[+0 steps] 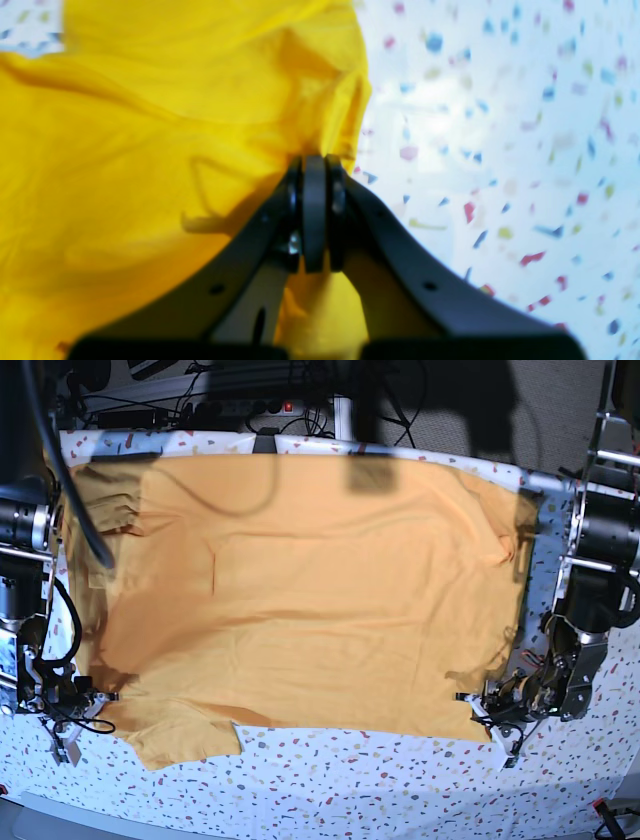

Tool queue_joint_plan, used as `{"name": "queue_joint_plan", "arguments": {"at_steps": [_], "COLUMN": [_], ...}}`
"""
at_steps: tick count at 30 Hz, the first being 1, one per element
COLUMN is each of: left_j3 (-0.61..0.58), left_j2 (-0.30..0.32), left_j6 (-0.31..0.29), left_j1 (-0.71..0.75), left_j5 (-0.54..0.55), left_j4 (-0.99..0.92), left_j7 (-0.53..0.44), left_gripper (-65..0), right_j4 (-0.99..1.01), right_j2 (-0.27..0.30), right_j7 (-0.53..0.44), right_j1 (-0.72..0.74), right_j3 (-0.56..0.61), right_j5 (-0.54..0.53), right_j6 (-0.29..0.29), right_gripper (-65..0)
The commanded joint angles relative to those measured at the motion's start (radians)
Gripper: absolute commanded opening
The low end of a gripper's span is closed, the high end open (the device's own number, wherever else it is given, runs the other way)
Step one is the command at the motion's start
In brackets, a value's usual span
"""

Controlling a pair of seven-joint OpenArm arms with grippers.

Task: Fold the T-shirt properly
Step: 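Grasp the shirt's opposite side edge near the hem with the right gripper, then lift the hem side with both grippers and fold it toward the collar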

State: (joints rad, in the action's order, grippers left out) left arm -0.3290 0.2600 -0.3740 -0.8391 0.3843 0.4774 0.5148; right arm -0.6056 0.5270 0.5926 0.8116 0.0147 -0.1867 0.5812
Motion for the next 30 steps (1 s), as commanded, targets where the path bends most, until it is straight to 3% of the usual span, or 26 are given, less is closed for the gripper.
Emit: {"name": "queue_joint_plan", "arguments": {"at_steps": [1,8,12,17,19,23,30], "left_j3": [0.001,0.001,0.001,0.001,0.001,0.001,0.003], "left_j2": [0.007,0.029,0.071,0.122,0.143,0.178,0.237], "left_j6": [-0.004,-0.003,-0.004,-0.003,-0.004,-0.023,-0.024], "left_j1": [-0.045,-0.044,-0.044,-0.036,-0.024,0.022,0.15], "left_j5": [0.01,0.033,0.122,0.131,0.184,0.254,0.255], "left_j4": [0.037,0.176,0.224,0.232,0.234,0.27,0.474], "left_j7": [-0.001,0.134,0.189,0.22,0.234,0.273,0.327], "left_gripper": [-65.0,-65.0,-65.0,-65.0,-65.0,-65.0,-65.0], "right_j4": [-0.041,-0.207,-0.322,-0.46,-0.503,-0.571,-0.667], "right_j2": [0.021,0.043,0.078,0.129,0.143,0.148,0.149], "right_j7": [-0.007,0.032,0.032,0.051,0.059,0.071,0.101], "right_j1": [0.027,-0.079,-0.168,-0.264,-0.293,-0.338,-0.416], "right_j3": [-0.002,-0.002,-0.002,-0.002,-0.003,-0.023,-0.094], "right_j5": [-0.026,-0.034,-0.034,-0.034,-0.034,-0.034,-0.06], "right_j6": [0.016,0.026,0.025,0.024,0.017,0.01,0.01], "right_gripper": [-65.0,-65.0,-65.0,-65.0,-65.0,-65.0,-65.0]}}
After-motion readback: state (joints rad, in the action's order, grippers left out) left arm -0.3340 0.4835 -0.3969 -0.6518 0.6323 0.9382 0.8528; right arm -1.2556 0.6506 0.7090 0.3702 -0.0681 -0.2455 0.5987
